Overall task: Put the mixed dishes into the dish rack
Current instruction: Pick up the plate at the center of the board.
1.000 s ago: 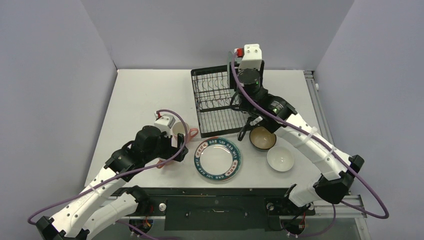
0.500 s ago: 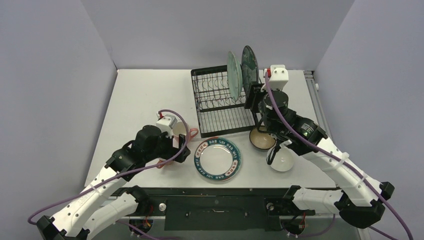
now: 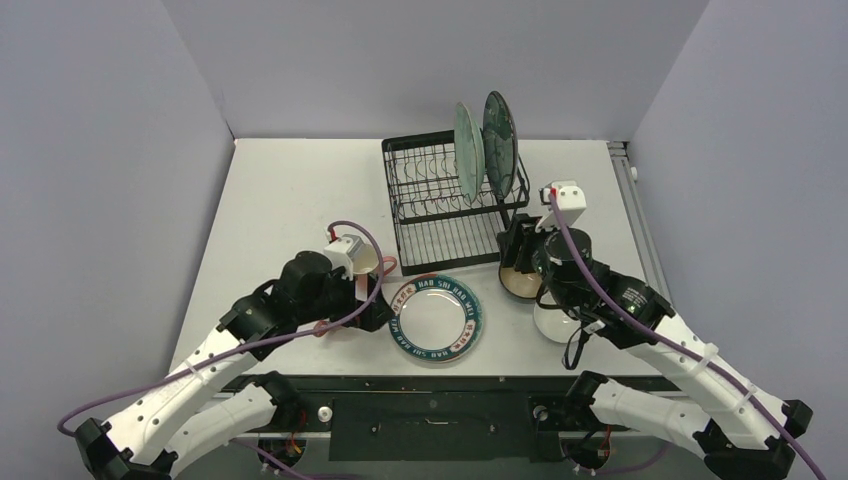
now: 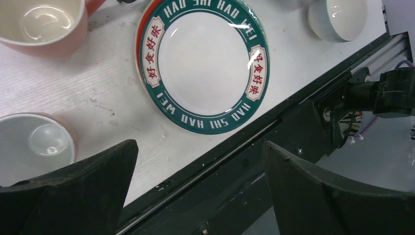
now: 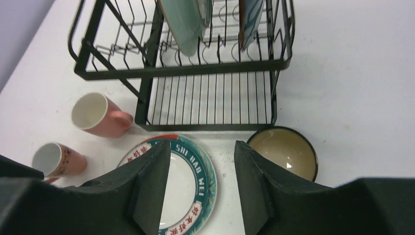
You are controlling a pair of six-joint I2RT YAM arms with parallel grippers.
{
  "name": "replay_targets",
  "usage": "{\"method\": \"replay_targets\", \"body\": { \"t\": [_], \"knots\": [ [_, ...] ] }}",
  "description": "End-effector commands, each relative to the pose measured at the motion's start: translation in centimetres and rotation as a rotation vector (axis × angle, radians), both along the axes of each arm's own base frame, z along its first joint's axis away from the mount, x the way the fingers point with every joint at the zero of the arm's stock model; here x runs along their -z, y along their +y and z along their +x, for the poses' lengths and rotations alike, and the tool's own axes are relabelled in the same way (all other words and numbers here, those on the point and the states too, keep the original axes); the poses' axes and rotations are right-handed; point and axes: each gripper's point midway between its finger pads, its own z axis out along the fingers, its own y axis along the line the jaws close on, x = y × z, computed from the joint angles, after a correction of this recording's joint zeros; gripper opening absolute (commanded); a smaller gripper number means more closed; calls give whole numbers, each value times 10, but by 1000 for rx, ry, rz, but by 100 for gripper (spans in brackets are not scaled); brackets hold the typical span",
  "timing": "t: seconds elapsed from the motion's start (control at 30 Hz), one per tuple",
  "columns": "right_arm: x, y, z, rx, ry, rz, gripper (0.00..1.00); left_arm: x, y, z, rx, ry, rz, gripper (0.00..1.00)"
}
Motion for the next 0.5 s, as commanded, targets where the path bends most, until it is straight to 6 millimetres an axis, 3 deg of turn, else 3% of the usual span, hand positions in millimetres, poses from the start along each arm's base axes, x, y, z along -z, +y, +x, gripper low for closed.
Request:
{"method": "replay_targets", "body": {
  "t": [0.0,0.17,0.37,0.47],
  "knots": [
    [33,11,-10,-46,77,27,47,-25,-15,-1,-14,-29,-80,96],
    [71,14,-15,-46,138,41,47,-9,-24,-5,-50,16,-77,96],
    [102,18,-21,-52,193,59,47,8,-27,1,-99,44,-69,99],
    [117,18,-22,-42,220,62,47,17,-28,6,-123,53,-53,92]
  ]
}}
